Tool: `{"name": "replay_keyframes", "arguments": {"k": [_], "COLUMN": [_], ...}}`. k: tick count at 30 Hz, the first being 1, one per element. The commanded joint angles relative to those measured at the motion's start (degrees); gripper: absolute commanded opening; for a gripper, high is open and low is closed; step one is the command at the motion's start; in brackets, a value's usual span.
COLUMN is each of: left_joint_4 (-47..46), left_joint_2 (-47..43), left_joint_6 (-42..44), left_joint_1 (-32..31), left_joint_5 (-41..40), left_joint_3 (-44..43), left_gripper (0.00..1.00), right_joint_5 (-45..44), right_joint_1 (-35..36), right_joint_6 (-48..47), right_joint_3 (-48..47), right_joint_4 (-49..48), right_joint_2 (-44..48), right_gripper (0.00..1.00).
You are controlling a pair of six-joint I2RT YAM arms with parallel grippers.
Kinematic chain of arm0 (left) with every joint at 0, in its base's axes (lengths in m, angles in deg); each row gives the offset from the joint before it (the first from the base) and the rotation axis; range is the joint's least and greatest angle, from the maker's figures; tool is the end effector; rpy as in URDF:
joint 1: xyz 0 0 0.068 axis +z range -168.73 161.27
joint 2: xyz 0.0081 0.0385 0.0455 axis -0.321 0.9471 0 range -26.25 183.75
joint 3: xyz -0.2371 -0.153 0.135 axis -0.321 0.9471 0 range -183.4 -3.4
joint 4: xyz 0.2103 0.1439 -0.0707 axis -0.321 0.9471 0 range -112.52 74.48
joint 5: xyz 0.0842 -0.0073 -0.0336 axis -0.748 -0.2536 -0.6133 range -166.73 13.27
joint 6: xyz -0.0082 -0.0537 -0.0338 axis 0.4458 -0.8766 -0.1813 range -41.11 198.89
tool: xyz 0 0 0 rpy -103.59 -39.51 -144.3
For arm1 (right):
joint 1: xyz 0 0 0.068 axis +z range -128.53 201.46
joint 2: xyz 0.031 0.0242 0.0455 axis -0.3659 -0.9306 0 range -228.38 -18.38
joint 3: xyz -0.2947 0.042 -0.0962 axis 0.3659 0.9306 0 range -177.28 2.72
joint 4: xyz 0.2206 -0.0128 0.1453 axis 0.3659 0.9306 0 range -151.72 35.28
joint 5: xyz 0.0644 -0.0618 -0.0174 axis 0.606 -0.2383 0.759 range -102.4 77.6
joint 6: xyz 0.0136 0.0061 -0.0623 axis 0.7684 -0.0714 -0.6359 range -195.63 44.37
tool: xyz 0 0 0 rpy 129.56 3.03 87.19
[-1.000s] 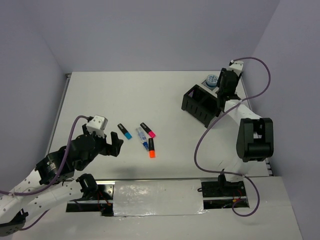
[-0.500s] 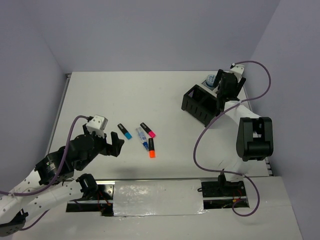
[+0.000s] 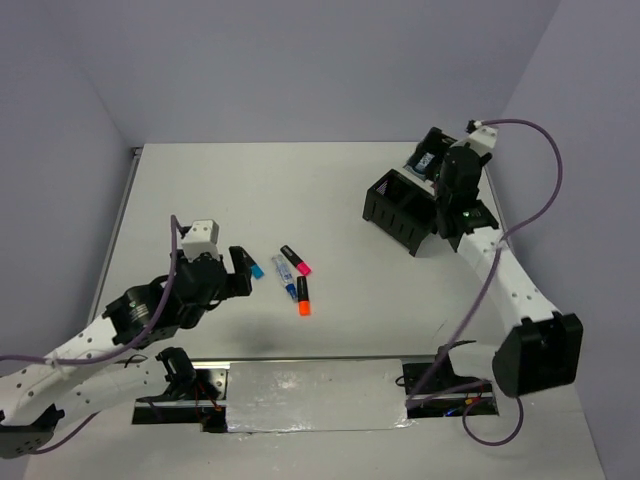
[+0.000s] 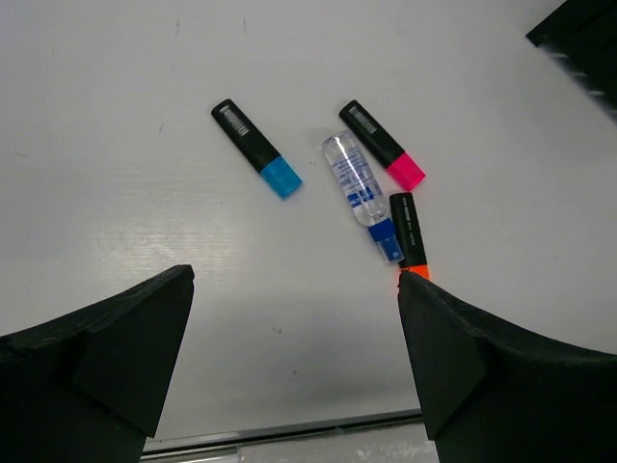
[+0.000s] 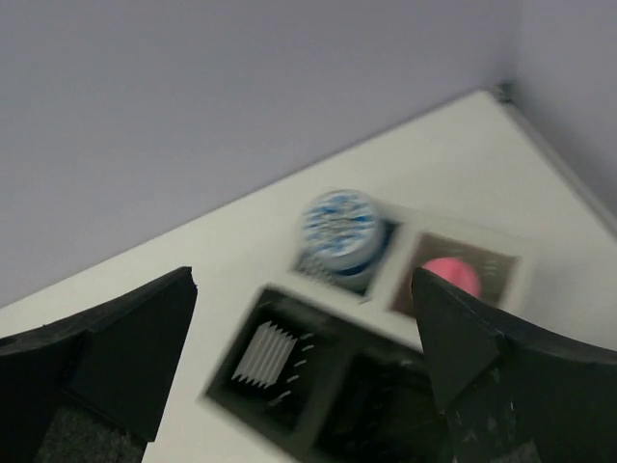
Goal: Sort the stationery into containers
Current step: Place the stationery in the storage box, then pick up the stationery from the center of the board.
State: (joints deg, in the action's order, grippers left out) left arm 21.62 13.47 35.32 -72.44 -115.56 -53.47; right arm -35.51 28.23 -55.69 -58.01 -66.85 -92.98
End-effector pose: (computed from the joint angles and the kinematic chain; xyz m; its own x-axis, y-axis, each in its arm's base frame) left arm 0.0914 -0.0722 0.3495 -0.4588 -0.2825 -0.8424 0.0046 0.9473 -0.3202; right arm 0.3127 0.0175 0.3883 -0.0475 0.3103 -0.9495 0.3119 0.9076 0.2810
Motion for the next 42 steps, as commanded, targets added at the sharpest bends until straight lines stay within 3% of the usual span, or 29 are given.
{"name": "replay_keyframes", "arguments": {"k": [1,3,6,12,16,19,23,26,27,28,29,30,32,37,42], "left_joint_4": [-0.5,1.1,2.4,-3.3,-3.6,-1.8,-10.7,-18.6,-19.1,-15.5,-12.4,-9.2,-2.1,-5.1,-5.1], "left_joint_2": [4.6,7.6,11.9,18.2,20.4,20.7,18.8,19.1,20.1,24.0,26.2,28.5,34.8,43.0,49.8], "left_joint_6": [-9.3,-11.6,-15.3,-15.3,-16.6,-17.8,-5.3,9.5,16.3,17.9,16.2,13.2,6.5,-4.5,-14.9], "left_joint_1": [-0.1,0.0,1.8,14.9,20.2,22.0,22.9,23.0,23.0,23.0,23.0,23.0,23.2,20.8,17.9], "left_joint_5": [-3.6,-5.2,-7.5,3.4,5.3,3.2,10.8,23.2,27.1,30.4,28.8,22.0,19.8,22.9,20.8], "left_joint_3": [-1.9,-3.1,-4.0,-3.2,-4.0,-4.6,-3.4,-3.2,-3.7,-7.1,-9.8,-14.4,-18.5,-20.4,-20.9], "left_gripper": [0.99,0.99,0.99,0.99,0.99,0.99,0.99,0.99,0.99,0.99,0.99,0.99,0.99,0.99,0.95], "right_joint_5": [4.3,5.1,7.6,14.0,14.3,12.1,9.7,5.7,4.3,3.0,-0.2,-2.3,-8.5,-12.1,-12.3], "right_joint_1": [9.6,16.9,22.1,30.0,37.1,43.8,48.3,50.6,51.1,51.2,51.2,51.2,50.9,50.7,50.6], "right_joint_6": [2.7,1.9,2.7,5.3,7.3,6.6,8.1,10.4,11.1,13.0,13.7,14.5,17.2,17.8,16.8], "right_joint_3": [0.7,3.1,7.0,13.8,13.8,9.6,6.3,7.6,8.6,9.2,10.8,11.7,14.0,17.8,17.7], "right_joint_4": [9.4,12.3,13.0,13.6,14.4,16.1,17.3,16.0,16.1,17.2,17.8,18.5,21.5,25.6,31.5], "right_joint_2": [5.2,6.6,8.8,11.0,9.2,3.0,-4.8,-4.0,-3.2,-2.0,1.3,3.1,9.7,25.5,32.4], "right_gripper": [1.0,1.0,1.0,0.98,0.88,0.81,0.79,0.8,0.81,0.82,0.84,0.85,0.87,0.88,0.88]}}
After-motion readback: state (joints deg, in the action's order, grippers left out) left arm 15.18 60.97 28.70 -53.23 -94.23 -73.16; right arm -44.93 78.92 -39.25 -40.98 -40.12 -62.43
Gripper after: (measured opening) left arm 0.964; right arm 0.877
